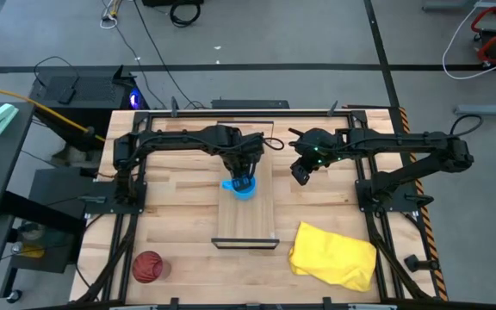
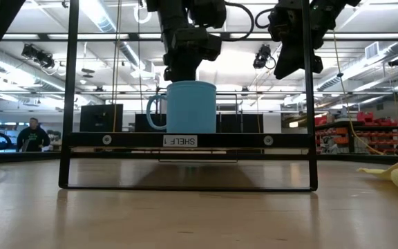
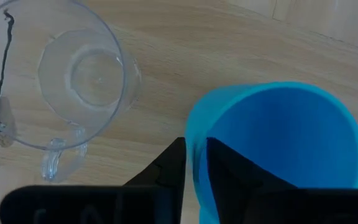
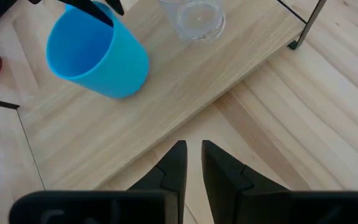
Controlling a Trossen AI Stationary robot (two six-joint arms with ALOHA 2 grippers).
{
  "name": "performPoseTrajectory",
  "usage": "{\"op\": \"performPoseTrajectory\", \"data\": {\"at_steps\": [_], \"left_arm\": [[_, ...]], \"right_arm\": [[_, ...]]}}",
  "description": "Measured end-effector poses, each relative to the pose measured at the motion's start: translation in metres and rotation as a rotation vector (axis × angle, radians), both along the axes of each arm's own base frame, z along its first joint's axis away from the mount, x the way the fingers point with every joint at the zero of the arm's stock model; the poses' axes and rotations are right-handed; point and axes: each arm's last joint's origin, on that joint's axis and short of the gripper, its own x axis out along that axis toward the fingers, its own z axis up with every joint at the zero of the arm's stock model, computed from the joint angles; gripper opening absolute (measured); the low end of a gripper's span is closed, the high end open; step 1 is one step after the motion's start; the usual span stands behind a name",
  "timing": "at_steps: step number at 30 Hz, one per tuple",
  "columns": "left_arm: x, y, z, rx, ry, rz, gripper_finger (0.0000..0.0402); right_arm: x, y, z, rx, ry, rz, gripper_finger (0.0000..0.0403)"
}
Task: Stack small to large cups/mugs on shelf
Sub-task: Put the blue mug on the shelf
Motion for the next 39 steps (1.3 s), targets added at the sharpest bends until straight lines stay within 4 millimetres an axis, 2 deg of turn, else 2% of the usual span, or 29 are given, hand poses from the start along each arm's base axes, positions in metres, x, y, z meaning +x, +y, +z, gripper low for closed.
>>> {"op": "performPoseTrajectory", "data": {"at_steps": [4,11,15,18,21,23,27,30,33,37,39], "left_arm": [[0.002,0.0,0.01,0.003,-0.024,0.002,0.0094],[0.004,0.003,0.05,0.05,-0.101,0.017,0.0118],[-0.015,0.003,0.073,0.11,0.045,0.043,0.0125],[-0.035,0.002,0.082,0.118,0.204,0.109,0.0125],[-0.044,-0.001,0.083,0.071,0.162,0.168,0.012],[-0.055,-0.003,0.082,0.056,0.2,0.187,0.0114],[-0.079,-0.006,0.056,0.018,0.266,0.286,0.0102],[-0.105,-0.011,0.043,0.008,0.296,0.358,0.0092],[-0.111,-0.015,0.025,-0.015,0.143,0.436,0.0081],[-0.117,-0.023,0.013,-0.084,-0.052,0.476,0.0066],[-0.117,-0.027,0.002,-0.102,-0.068,0.485,0.006]], "right_arm": [[0.0,0.0,0.0,0.0,0.0,0.0,0.0056],[0.0,0.0,0.0,0.0,0.0,0.001,0.0056],[0.0,0.0,0.0,0.011,0.001,-0.013,0.0056],[0.0,0.0,0.0,0.016,0.003,-0.017,0.0056],[-0.001,0.001,-0.001,0.031,0.005,-0.006,0.0056],[-0.001,0.003,-0.001,0.034,0.02,0.005,0.0056],[-0.003,0.011,-0.003,0.018,0.051,0.068,0.0056],[-0.003,0.017,-0.003,0.006,0.054,0.109,0.0056],[-0.002,0.019,-0.003,-0.024,0.049,0.121,0.0056],[0.001,0.019,-0.001,-0.04,0.014,0.126,0.0056],[0.004,0.019,0.0,-0.043,-0.015,0.126,0.0056]]}}
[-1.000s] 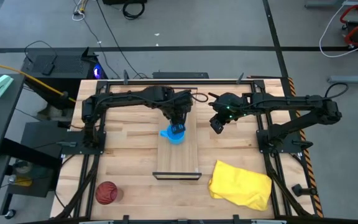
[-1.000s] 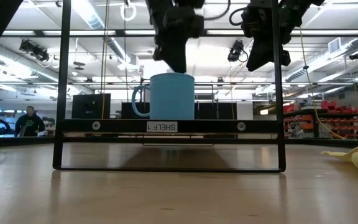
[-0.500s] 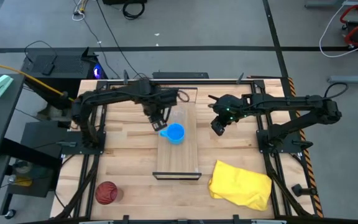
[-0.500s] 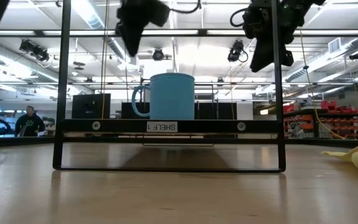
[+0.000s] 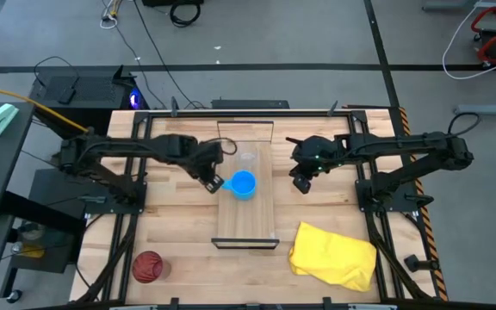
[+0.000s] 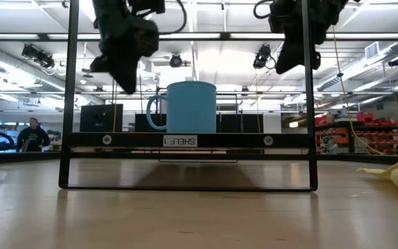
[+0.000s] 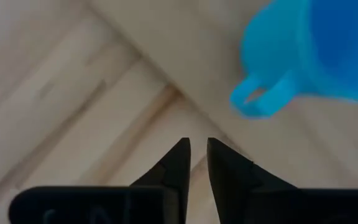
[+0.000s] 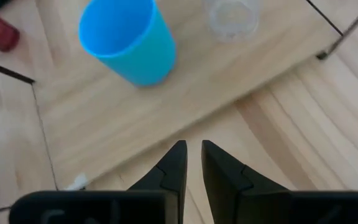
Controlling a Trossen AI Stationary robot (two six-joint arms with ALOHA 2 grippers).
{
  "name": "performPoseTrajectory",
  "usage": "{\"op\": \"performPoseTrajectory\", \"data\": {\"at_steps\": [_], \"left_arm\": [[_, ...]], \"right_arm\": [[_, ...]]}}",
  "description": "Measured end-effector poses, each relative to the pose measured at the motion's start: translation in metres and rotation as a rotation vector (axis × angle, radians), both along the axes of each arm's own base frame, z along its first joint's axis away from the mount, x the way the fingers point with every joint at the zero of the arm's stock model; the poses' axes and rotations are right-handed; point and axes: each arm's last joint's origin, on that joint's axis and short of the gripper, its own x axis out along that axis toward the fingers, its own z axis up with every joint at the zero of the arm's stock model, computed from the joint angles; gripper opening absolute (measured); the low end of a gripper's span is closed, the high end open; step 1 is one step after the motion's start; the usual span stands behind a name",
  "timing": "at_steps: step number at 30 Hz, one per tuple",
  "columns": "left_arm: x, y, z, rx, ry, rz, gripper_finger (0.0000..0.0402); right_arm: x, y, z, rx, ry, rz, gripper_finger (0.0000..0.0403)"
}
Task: Stack small to large cups/mugs on shelf
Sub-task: Put the blue mug on the shelf
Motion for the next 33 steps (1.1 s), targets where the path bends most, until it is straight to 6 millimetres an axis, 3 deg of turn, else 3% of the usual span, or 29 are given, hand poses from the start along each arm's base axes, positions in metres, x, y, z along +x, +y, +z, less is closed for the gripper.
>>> {"op": "performPoseTrajectory", "data": {"at_steps": [6,11,24,33], "left_arm": [[-0.003,-0.011,-0.024,-0.054,0.017,-0.03,0.005],[0.002,-0.014,-0.036,-0.073,-0.071,-0.022,0.0056],[0.012,-0.013,-0.032,-0.06,-0.184,-0.025,0.0052],[0.014,-0.013,-0.031,-0.053,-0.21,-0.028,0.0054]], "right_arm": [[0.014,-0.001,-0.01,-0.029,0.005,0.051,0.0056],[0.033,0.0,-0.02,-0.011,-0.023,0.102,0.0056],[0.075,-0.001,-0.067,0.041,-0.002,0.161,0.0056],[0.083,-0.007,-0.07,0.022,-0.049,0.136,0.0056]]}}
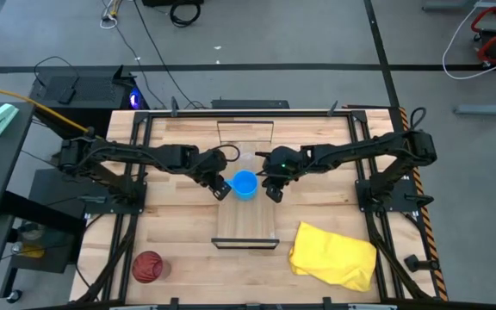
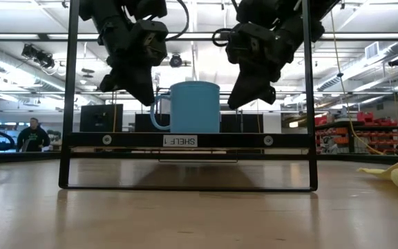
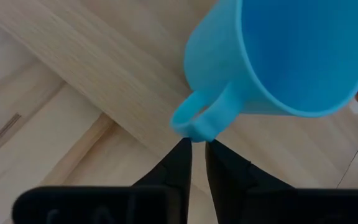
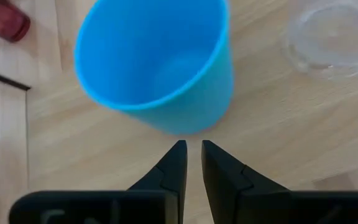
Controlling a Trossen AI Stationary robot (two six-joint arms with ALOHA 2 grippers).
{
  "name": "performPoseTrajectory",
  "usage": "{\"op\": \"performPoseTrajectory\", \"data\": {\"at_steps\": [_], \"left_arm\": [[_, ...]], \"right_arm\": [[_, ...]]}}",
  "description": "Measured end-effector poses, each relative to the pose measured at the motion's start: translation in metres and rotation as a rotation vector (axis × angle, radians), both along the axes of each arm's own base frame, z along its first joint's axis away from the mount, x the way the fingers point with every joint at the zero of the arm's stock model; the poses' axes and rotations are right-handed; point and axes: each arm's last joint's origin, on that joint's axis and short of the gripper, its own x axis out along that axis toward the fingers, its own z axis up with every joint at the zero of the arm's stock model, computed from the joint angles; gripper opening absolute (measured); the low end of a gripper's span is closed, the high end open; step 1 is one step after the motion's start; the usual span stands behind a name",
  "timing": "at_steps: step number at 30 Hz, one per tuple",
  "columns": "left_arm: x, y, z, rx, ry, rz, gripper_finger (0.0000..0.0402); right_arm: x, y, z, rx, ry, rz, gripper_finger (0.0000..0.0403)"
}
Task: Stack small to large cups/mugs on shelf
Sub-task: Put the blue mug on the shelf, then put the red cup on the shelf
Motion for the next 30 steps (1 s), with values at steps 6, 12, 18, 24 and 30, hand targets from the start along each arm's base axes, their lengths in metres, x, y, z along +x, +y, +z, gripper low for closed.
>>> {"op": "performPoseTrajectory", "data": {"at_steps": [6,12,18,24,30], "left_arm": [[0.005,0.003,-0.003,0.018,-0.017,0.013,0.0049],[0.009,0.003,-0.01,0.01,0.002,0.009,0.0052],[0.007,0.002,-0.008,0.002,0.003,0.016,0.0048],[-0.002,0.002,-0.004,-0.009,0.046,0.029,0.0056],[-0.019,0.0,0.005,-0.04,0.108,0.057,0.0052]], "right_arm": [[0.0,-0.009,0.0,-0.004,-0.007,-0.032,0.0056],[-0.001,-0.011,0.0,-0.003,0.002,-0.038,0.0056],[-0.002,-0.011,-0.001,-0.002,0.016,-0.038,0.0056],[-0.007,-0.01,0.001,0.01,0.045,-0.046,0.0056],[-0.018,-0.005,0.024,0.072,-0.018,-0.056,0.0056]]}}
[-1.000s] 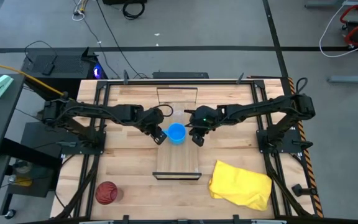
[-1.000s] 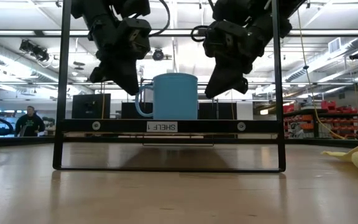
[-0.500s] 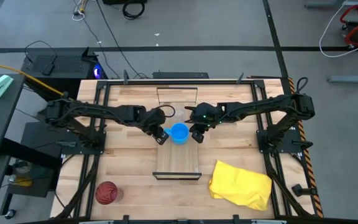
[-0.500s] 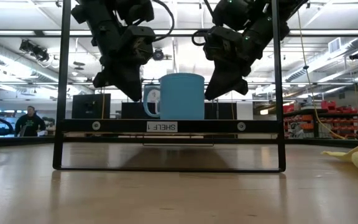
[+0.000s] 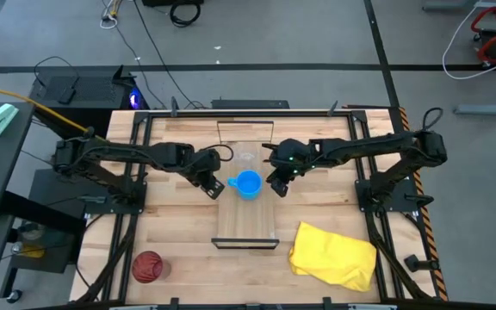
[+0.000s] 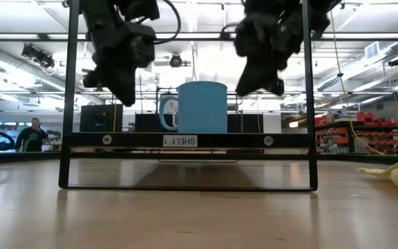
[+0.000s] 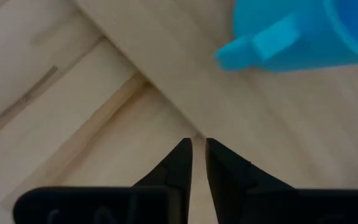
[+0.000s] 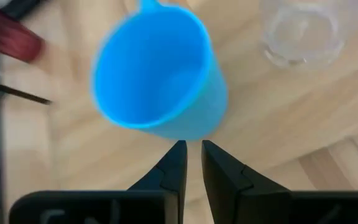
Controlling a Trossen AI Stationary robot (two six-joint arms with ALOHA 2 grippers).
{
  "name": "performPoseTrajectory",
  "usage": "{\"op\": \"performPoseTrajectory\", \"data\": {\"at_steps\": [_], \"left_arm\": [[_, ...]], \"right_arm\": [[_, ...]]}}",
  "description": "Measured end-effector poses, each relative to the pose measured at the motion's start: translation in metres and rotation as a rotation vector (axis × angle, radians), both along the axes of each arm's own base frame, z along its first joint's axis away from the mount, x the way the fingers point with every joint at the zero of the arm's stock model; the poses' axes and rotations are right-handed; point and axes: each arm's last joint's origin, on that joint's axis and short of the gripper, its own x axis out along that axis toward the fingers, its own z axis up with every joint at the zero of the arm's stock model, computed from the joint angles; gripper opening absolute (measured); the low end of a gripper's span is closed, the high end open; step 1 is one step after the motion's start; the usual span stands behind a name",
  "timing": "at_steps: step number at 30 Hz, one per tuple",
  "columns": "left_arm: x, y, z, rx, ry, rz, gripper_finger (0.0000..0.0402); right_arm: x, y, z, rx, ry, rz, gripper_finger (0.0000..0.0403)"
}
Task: Stack small to large cups/mugs on shelf
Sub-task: Put the red cup on the shelf
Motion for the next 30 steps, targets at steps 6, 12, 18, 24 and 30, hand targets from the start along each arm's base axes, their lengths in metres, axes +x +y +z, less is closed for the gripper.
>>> {"op": "performPoseTrajectory", "data": {"at_steps": [6,12,18,24,30], "left_arm": [[-0.024,-0.004,0.024,-0.065,-0.032,0.054,0.0046],[-0.049,-0.018,0.055,-0.114,-0.158,0.085,0.0044],[-0.073,-0.038,0.075,-0.195,-0.236,0.091,0.0031],[-0.09,-0.06,0.087,-0.249,-0.2,0.133,0.0009],[-0.109,-0.075,0.112,-0.212,-0.131,0.196,0.0013]], "right_arm": [[-0.017,0.011,0.033,-0.007,-0.122,0.029,0.0056],[-0.035,0.014,0.052,-0.015,-0.166,0.026,0.0056],[-0.056,0.013,0.06,-0.075,-0.111,0.002,0.0056],[-0.075,0.016,0.07,-0.088,-0.109,0.011,0.0056],[-0.087,0.022,0.082,-0.126,-0.165,0.02,0.0056]]}}
